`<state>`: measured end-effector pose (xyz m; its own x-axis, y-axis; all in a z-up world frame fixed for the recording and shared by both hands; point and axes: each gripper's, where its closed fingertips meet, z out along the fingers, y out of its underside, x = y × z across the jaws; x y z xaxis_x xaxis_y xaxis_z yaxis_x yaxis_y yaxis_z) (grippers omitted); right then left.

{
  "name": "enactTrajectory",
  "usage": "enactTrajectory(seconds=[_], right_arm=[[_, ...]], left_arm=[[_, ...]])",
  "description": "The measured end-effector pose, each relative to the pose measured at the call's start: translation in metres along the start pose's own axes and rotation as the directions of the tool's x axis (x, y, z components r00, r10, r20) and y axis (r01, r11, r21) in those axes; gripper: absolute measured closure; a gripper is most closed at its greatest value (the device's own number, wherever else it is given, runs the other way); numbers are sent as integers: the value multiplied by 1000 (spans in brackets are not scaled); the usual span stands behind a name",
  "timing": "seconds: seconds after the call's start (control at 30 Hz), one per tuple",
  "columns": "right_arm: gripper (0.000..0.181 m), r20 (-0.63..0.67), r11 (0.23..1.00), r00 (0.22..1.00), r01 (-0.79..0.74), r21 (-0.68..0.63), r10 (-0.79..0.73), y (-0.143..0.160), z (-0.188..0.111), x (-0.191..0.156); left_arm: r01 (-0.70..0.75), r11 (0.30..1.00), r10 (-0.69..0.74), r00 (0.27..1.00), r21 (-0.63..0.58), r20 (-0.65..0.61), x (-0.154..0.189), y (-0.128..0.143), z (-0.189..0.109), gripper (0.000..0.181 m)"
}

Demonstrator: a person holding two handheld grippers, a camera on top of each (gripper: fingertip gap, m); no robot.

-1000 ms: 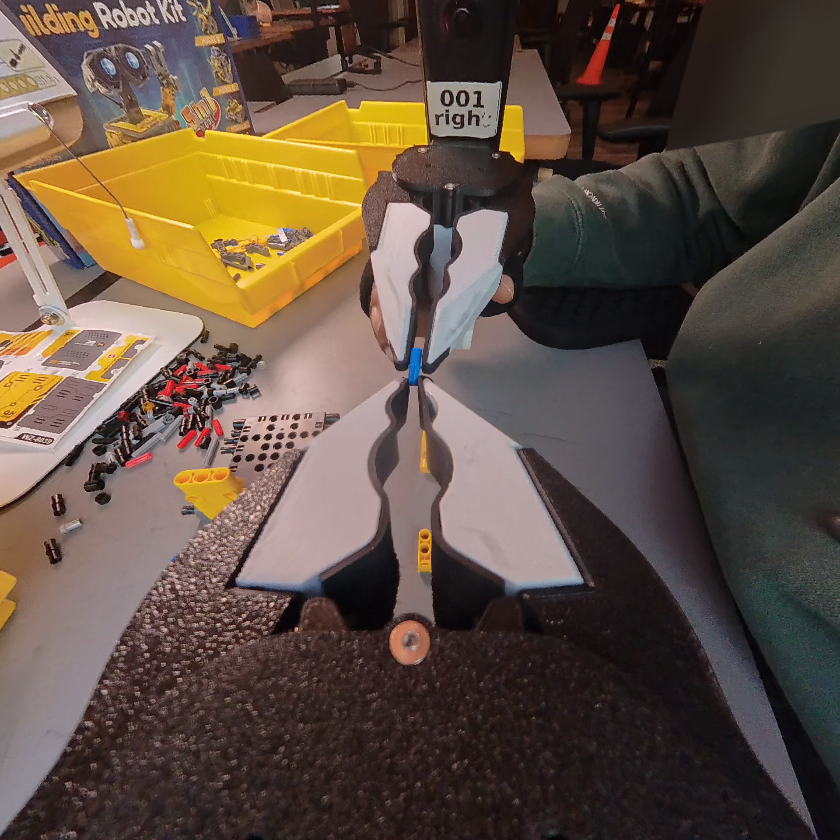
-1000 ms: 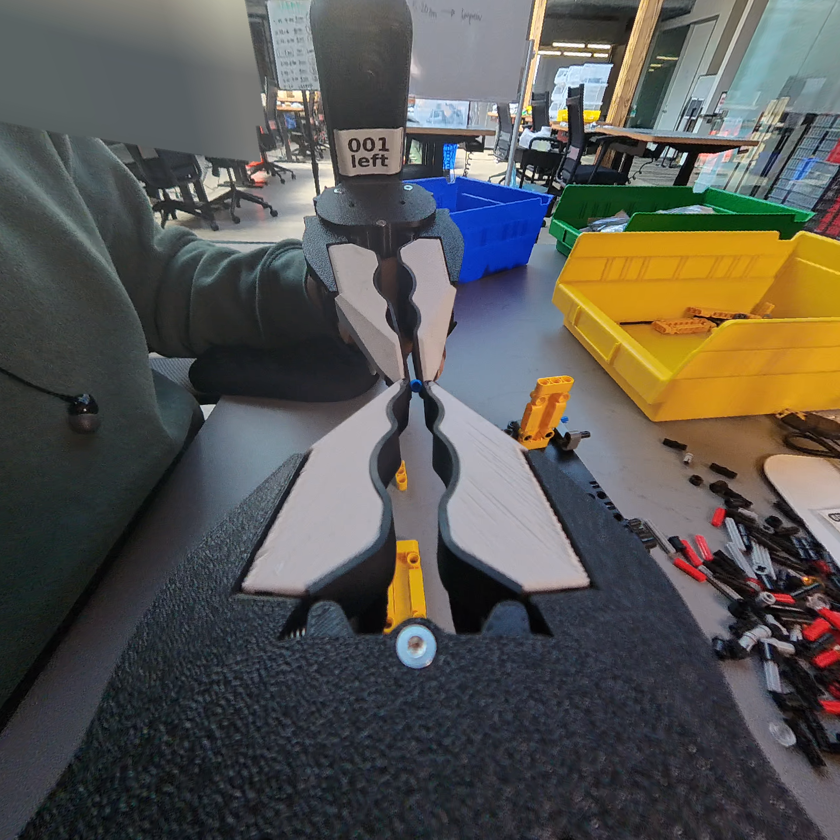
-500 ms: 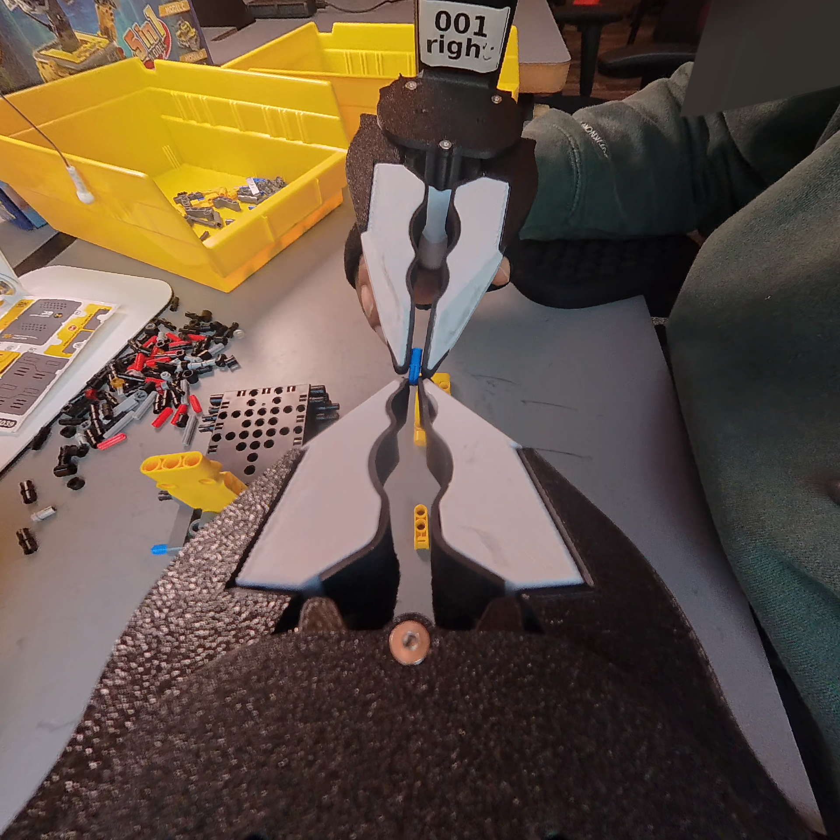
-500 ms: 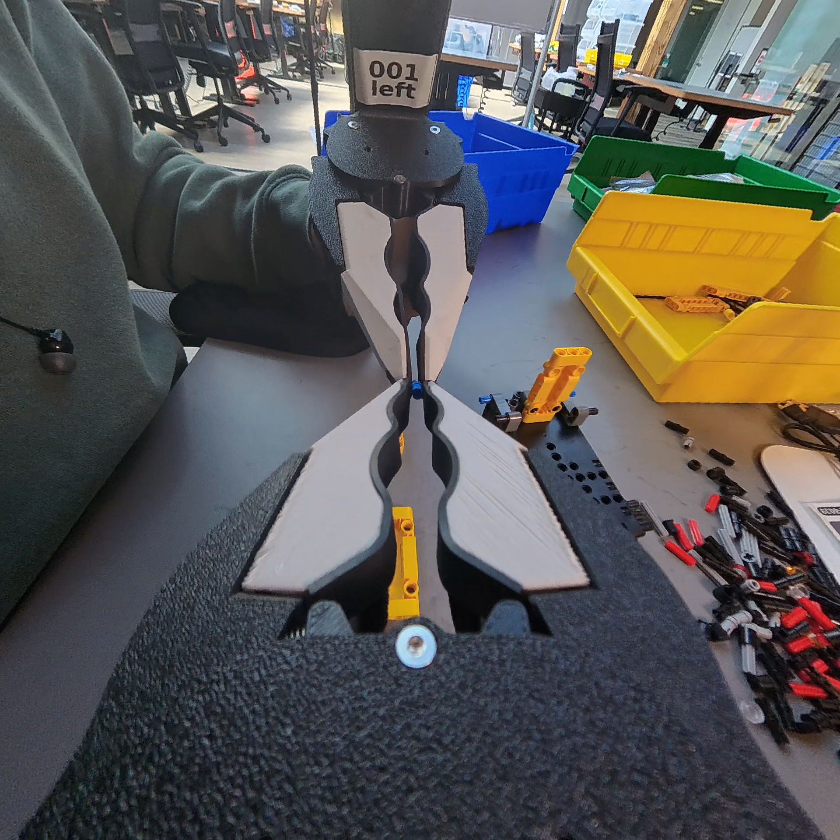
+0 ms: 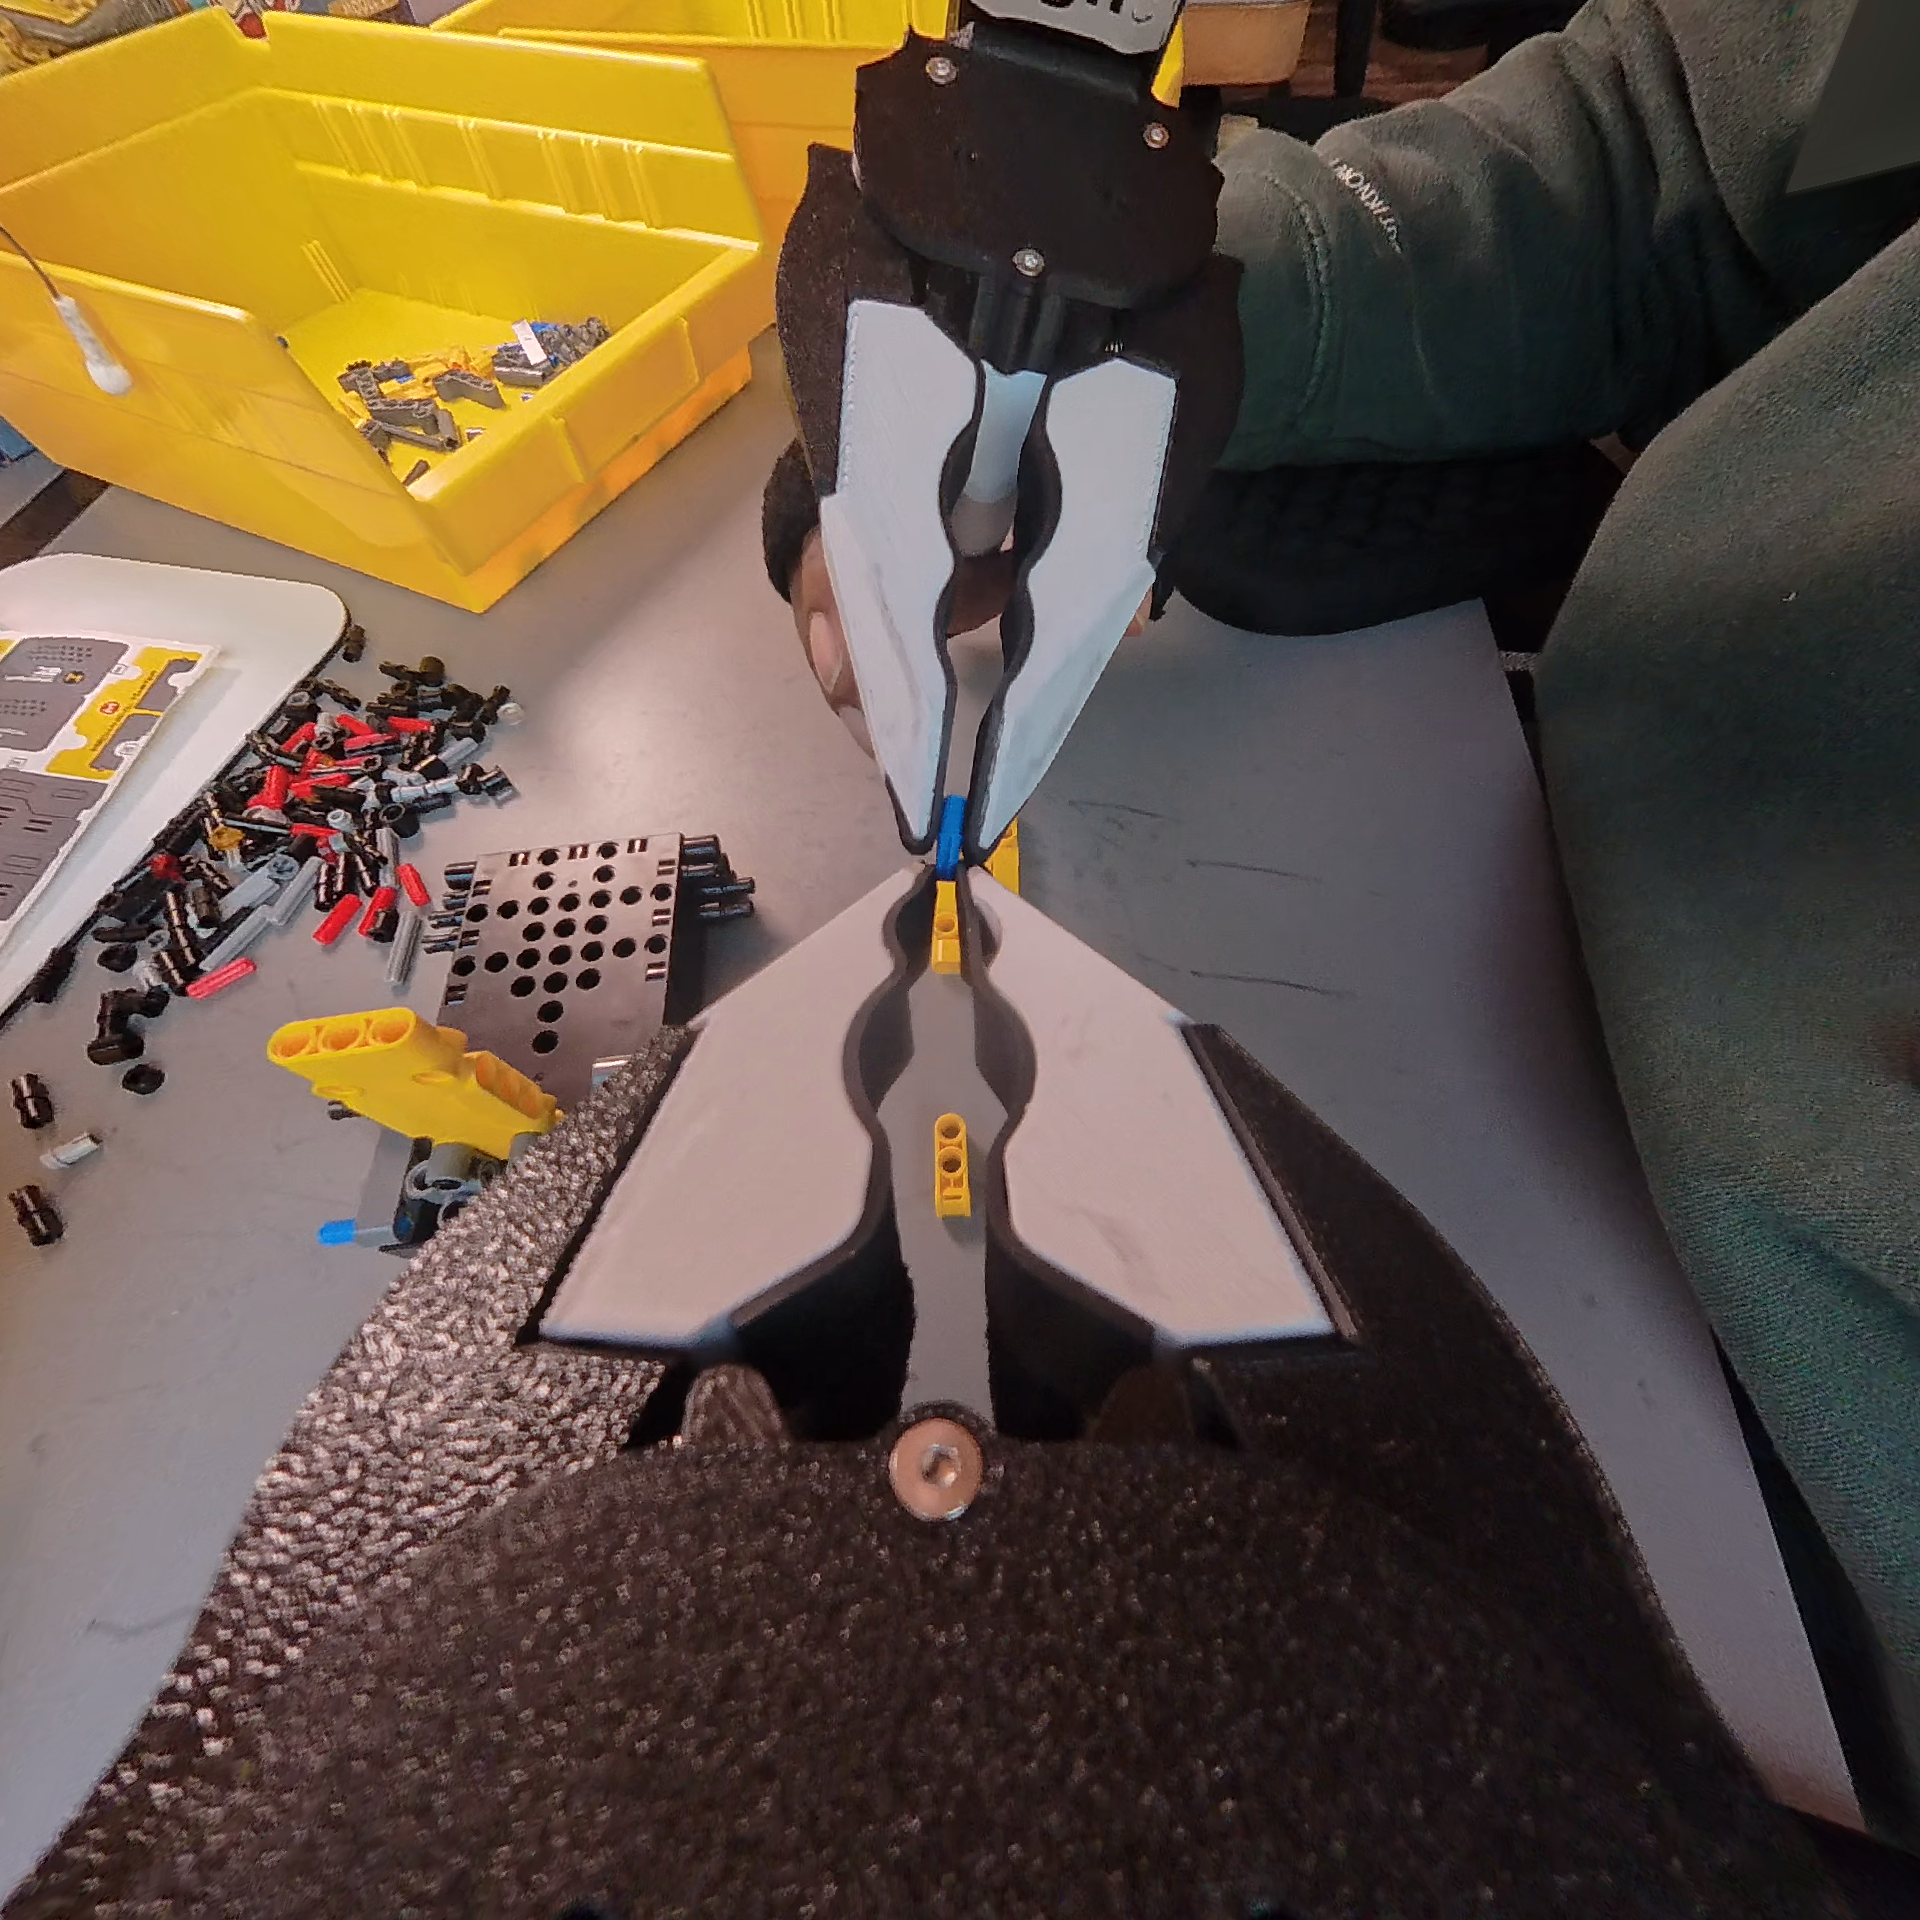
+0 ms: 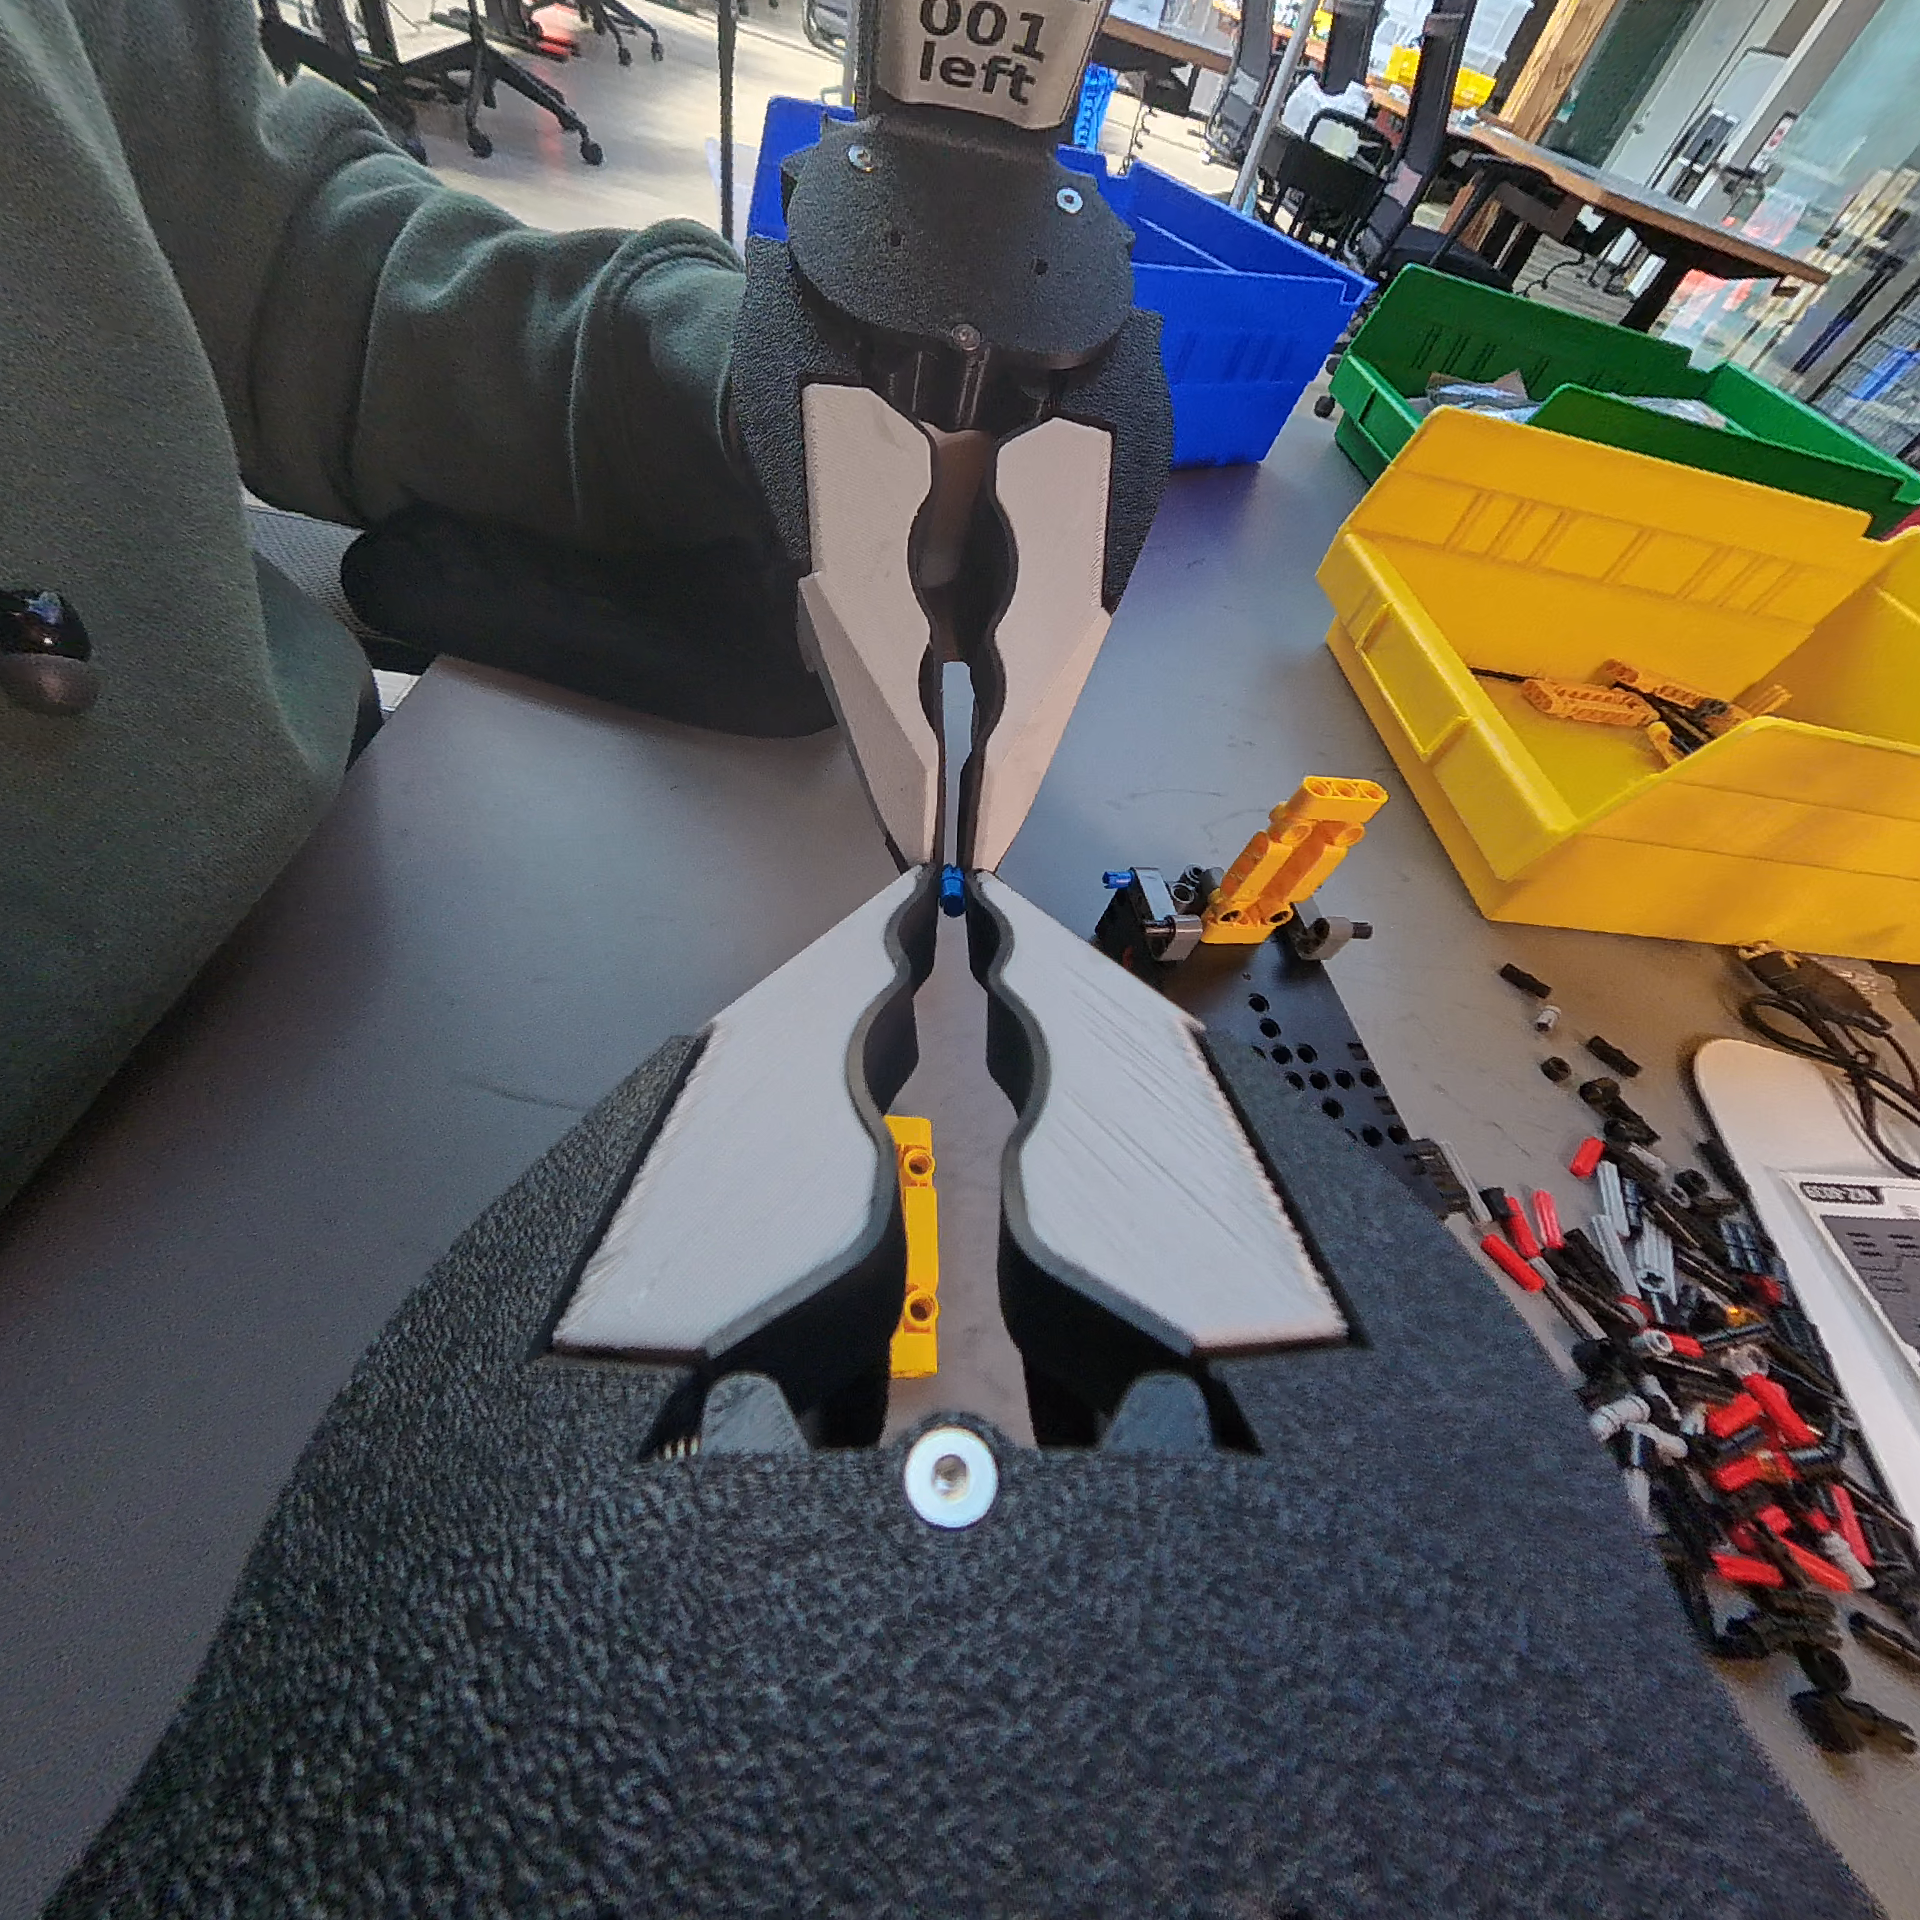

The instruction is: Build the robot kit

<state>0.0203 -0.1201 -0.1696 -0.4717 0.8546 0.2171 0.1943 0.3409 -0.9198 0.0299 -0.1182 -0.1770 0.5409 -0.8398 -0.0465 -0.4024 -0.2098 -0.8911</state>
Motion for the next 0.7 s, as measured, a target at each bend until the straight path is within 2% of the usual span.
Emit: enactTrajectory(seconds=[0.13, 0.2, 0.27, 0.37, 0.53, 0.7], right_arm=[[177, -24, 1000, 1000, 15, 15, -14, -5, -1, 4], [177, -44, 1000, 999, 17, 15, -16, -6, -4, 9], [177, -65, 1000, 998, 6, 21, -4, -7, -10, 14], [177, -102, 1000, 995, -13, 16, 14, -3, -16, 23], [177, -107, 1000, 994, -25, 0, 25, 4, -16, 26], [177, -101, 1000, 995, -22, -13, 21, 7, -18, 24]], left_arm=[[20, 999, -20, 1000, 34, 10, -3, -4, -3, 178], [29, 999, -30, 998, 17, 49, -11, 1, -8, 169], [49, 998, -47, 996, -28, 71, -17, 14, -16, 165], [60, 990, -56, 998, -131, 39, -11, 38, -21, 163], [13, 949, -17, 1000, -316, -10, -1, 70, -14, 157], [8, 928, -9, 1000, -371, 0, -4, 83, -15, 159]])
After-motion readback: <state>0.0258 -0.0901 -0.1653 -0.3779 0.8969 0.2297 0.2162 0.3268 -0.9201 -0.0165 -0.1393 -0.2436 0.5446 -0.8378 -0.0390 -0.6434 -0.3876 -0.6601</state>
